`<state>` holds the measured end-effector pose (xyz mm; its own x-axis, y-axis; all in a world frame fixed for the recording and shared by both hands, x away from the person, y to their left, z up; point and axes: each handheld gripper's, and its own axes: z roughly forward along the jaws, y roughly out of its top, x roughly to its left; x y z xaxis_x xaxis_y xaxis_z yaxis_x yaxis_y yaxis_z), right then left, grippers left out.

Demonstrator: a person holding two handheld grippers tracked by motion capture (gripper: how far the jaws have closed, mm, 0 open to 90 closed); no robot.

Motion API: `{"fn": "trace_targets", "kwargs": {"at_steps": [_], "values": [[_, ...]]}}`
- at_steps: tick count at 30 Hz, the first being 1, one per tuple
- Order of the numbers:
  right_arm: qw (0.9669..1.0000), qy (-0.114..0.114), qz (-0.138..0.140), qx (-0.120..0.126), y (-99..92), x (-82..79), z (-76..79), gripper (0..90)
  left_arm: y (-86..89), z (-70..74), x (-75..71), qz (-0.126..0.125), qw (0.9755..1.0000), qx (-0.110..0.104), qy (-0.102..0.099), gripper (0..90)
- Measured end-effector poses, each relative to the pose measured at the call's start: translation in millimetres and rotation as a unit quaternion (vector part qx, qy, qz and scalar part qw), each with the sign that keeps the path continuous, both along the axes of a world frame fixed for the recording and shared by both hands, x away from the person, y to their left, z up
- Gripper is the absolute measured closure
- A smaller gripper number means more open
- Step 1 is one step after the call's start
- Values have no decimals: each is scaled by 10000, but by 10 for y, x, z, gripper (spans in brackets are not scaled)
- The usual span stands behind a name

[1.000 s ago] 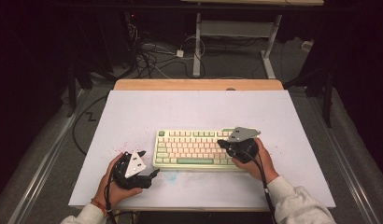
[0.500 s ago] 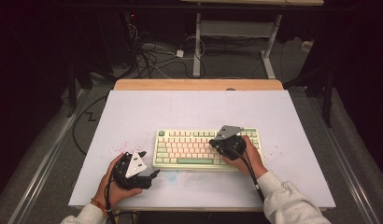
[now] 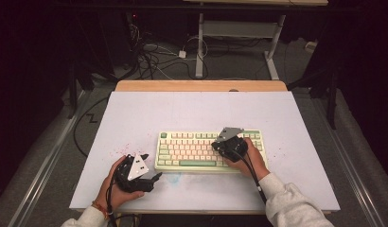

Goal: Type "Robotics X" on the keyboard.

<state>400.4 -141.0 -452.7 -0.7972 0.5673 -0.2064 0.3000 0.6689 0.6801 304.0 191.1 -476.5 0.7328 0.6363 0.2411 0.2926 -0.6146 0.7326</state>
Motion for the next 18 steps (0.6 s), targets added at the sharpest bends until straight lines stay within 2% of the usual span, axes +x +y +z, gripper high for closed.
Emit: {"fn": "trace_targets", "kwargs": {"at_steps": [10, 18], "values": [[9983, -257, 25, 523, -134, -110, 172, 875, -6, -2, -3, -13, 10000, 50, 20, 210], [9948, -518, 72, 871, -243, -252, 296, 756, -4, 4, -7, -18, 10000, 72, 17, 210]]}}
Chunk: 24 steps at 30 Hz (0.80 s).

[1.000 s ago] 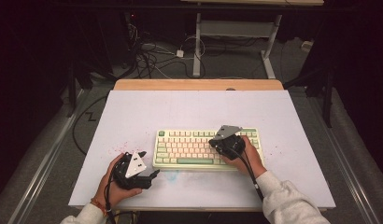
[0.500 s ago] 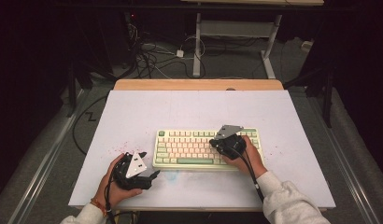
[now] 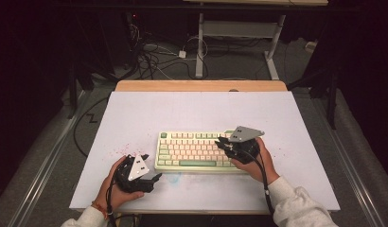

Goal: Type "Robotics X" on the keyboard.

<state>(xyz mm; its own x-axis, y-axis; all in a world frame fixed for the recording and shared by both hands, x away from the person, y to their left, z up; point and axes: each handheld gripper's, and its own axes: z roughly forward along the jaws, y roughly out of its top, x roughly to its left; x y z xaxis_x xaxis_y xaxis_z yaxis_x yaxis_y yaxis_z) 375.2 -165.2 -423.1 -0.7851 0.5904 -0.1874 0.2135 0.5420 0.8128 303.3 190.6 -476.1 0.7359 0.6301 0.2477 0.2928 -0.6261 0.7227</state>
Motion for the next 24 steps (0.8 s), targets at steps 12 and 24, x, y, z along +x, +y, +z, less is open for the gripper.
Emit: {"fn": "trace_targets", "kwargs": {"at_steps": [12, 24], "values": [[9986, -420, -12, 306, -243, -257, 139, 470, 1, 9, -6, 5, 10000, -19, -12, 210], [9949, -802, -439, 436, -587, -497, 74, 295, 5, 31, -6, 2, 10000, -82, 39, 236]]}}
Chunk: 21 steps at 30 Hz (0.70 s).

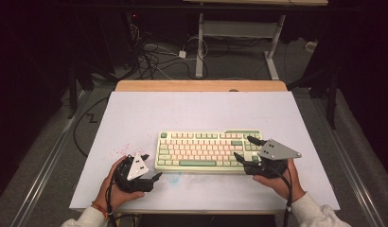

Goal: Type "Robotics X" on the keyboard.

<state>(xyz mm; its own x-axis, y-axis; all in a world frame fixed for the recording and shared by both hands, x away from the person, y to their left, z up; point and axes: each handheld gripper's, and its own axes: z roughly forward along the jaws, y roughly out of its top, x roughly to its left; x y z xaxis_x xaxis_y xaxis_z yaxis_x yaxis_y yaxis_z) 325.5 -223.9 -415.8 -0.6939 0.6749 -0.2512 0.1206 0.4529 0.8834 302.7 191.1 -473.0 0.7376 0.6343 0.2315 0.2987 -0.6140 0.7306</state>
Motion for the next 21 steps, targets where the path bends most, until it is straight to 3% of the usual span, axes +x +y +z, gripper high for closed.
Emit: {"fn": "trace_targets", "kwargs": {"at_steps": [3, 6, 15, 18, 21], "values": [[10000, 15, -47, 63, -79, -59, -36, 285, 2, 8, -4, 12, 10000, -38, -5, 244], [9998, -51, -188, 15, -135, -115, -80, 284, 6, 19, -8, 27, 10000, -56, -37, 252], [9991, 69, -403, -135, -311, -253, -241, 271, 16, 63, -21, 45, 9999, -132, -46, 311], [9986, 95, -441, -259, -345, -301, -286, 271, 23, 83, -21, -25, 9997, -234, 35, 401], [9985, 110, -475, -237, -387, -342, -301, 271, 22, 108, -5, 14, 9993, -283, 223, 558]]}}
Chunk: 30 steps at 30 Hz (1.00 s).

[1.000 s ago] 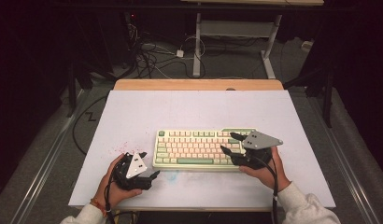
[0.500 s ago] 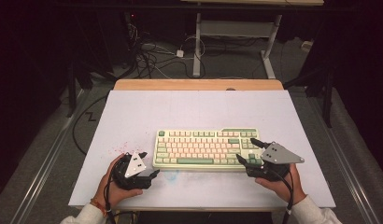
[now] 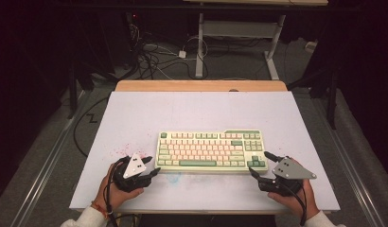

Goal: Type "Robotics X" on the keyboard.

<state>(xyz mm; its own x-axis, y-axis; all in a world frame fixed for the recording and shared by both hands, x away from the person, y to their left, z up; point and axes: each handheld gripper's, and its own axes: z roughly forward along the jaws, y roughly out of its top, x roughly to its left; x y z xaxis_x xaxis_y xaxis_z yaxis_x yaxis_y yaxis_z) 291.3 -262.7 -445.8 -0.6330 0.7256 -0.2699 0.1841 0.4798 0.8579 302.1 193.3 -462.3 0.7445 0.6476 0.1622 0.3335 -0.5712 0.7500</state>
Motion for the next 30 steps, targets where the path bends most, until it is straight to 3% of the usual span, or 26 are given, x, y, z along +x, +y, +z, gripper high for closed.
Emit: {"fn": "trace_targets", "kwargs": {"at_steps": [3, 9, 30], "values": [[10000, 18, -40, 1, -43, -40, -13, 271, 2, 22, 14, -51, 9999, -67, 121, 696], [9999, 14, -120, -39, -93, -62, -32, 270, -33, 65, 59, -140, 9994, -117, 310, 864], [9998, 51, -50, -207, -45, -31, -70, 268, -601, 333, 393, -561, 9962, 420, 518, 876]]}}
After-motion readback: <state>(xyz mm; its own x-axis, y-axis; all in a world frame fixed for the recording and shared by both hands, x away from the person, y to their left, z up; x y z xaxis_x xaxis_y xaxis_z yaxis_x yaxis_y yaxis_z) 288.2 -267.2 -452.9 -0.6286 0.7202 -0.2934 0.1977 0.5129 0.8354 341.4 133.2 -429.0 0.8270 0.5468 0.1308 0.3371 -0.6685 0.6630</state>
